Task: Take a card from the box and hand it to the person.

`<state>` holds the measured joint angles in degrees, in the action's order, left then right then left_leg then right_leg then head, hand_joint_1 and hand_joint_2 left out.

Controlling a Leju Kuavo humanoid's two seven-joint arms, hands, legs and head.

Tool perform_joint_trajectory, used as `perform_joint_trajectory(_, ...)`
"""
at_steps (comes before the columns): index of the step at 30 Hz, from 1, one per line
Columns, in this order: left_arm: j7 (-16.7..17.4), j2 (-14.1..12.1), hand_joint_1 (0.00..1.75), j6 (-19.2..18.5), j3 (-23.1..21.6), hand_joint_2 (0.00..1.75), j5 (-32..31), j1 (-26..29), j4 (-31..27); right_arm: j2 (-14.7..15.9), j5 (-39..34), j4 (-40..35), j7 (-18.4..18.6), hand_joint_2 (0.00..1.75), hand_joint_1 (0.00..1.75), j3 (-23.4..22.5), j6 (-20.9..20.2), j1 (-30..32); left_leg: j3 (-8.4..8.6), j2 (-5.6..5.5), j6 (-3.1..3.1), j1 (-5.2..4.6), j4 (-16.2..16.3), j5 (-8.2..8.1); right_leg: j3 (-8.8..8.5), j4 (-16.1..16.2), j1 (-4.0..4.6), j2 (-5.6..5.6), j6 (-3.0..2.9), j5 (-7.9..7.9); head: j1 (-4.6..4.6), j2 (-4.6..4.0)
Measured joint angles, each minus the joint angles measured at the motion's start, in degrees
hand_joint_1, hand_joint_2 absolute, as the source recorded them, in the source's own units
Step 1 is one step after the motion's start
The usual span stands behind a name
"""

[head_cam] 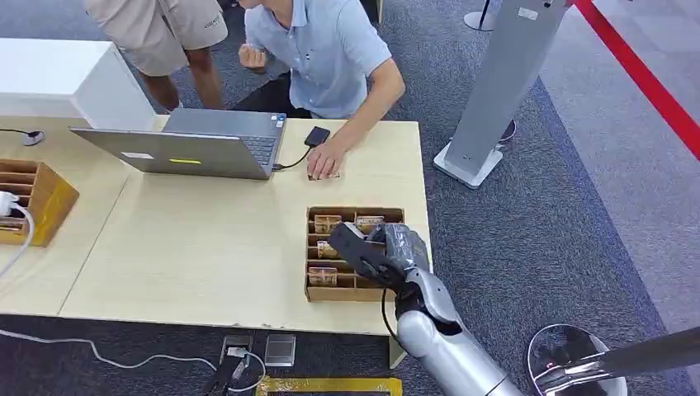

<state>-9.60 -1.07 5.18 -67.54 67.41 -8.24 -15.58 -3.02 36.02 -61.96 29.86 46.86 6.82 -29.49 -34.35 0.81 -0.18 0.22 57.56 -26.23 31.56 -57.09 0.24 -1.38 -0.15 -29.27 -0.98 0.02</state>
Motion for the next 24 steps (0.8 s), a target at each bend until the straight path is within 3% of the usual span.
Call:
perform_joint_trajectory(15, -0.83, 0.02, 0.0, 0.31, 0.02, 1.75, -0.92, 0.02, 0.0, 0.41, 0.0, -0.46, -0.7, 1.75, 1.75, 0.44, 2.45, 0.21, -0.01, 0.0, 0.0, 0.0, 0.0, 0.0, 0.01, 0.0, 0.0, 0.0, 0.0, 0.0, 0.02, 0.0)
perform_joint_trajectory(24, -0.98, 0.02, 0.0, 0.31, 0.02, 1.75, -1.77, 0.05, 0.0, 3.04, 1.4, -7.24, -0.92, 1.75, 1.75, -0.13, 4.92, 0.27, -0.01, 0.01, 0.0, 0.0, 0.0, 0.0, 0.02, 0.0, 0.0, 0.0, 0.01, 0.01, 0.02, 0.0)
